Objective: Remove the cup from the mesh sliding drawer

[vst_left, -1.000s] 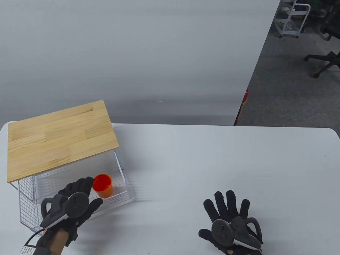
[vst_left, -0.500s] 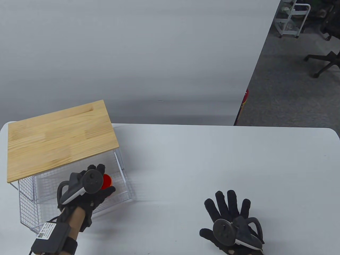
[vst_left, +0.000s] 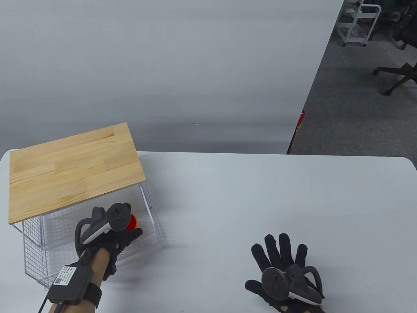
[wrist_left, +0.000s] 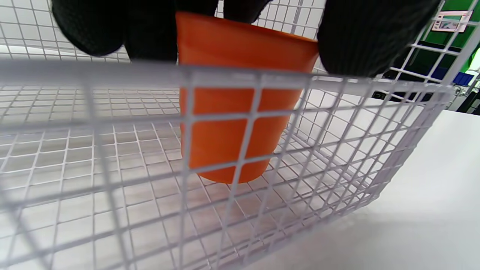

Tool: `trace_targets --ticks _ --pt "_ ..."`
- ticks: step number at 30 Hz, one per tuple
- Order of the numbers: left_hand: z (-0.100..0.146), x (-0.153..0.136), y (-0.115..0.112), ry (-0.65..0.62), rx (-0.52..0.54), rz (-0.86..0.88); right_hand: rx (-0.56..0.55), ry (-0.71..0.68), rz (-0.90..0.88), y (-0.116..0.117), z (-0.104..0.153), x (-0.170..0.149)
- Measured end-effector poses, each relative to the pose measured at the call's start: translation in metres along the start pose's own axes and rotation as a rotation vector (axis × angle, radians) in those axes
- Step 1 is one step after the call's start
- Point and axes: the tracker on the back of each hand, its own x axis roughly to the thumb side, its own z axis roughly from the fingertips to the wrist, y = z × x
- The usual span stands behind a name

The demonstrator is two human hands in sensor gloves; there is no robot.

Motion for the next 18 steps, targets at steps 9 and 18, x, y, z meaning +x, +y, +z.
trace_targets --ticks 9,18 --pt "0.001 0.004 0.001 -0.015 0.033 -0.033 0.005 0.003 -0.002 0.000 -0.001 0.000" --pt "0.024 0.016 0.025 -0.076 0.116 -0.060 -0.012 0.003 0.003 -0.002 0.001 0.001"
